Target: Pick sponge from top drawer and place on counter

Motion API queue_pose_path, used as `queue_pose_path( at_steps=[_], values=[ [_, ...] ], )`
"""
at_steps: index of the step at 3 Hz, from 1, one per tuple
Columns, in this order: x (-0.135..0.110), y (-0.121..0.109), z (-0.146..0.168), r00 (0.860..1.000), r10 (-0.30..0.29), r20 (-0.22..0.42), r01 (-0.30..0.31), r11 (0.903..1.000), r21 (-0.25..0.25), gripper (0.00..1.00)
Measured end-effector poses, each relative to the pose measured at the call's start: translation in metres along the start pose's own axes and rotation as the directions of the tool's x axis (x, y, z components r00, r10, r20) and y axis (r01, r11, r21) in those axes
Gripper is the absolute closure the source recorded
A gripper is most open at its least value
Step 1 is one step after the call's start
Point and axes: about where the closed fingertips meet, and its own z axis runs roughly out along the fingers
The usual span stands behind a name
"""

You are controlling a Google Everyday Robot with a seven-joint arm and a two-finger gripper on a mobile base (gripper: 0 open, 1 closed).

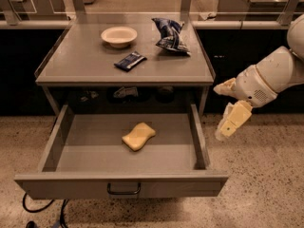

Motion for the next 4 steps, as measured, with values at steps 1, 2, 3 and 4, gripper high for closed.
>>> queue_pose_path(
  at_steps=[1,2,3,4],
  values=[
    [0.000,-0.003,0.002,1.000,0.002,0.003,-0.002,1.0000,0.007,0.00],
    [0.016,-0.003,0.013,0.998,0.031,0.057,-0.033,0.9989,0.034,0.00],
    [0.028,0.009,0.027,0.984,0.085,0.155,-0.098,0.9919,0.080,0.00],
    [0.036,0.031,0.046,0.939,0.191,0.286,-0.232,0.9656,0.118,0.00]
  ],
)
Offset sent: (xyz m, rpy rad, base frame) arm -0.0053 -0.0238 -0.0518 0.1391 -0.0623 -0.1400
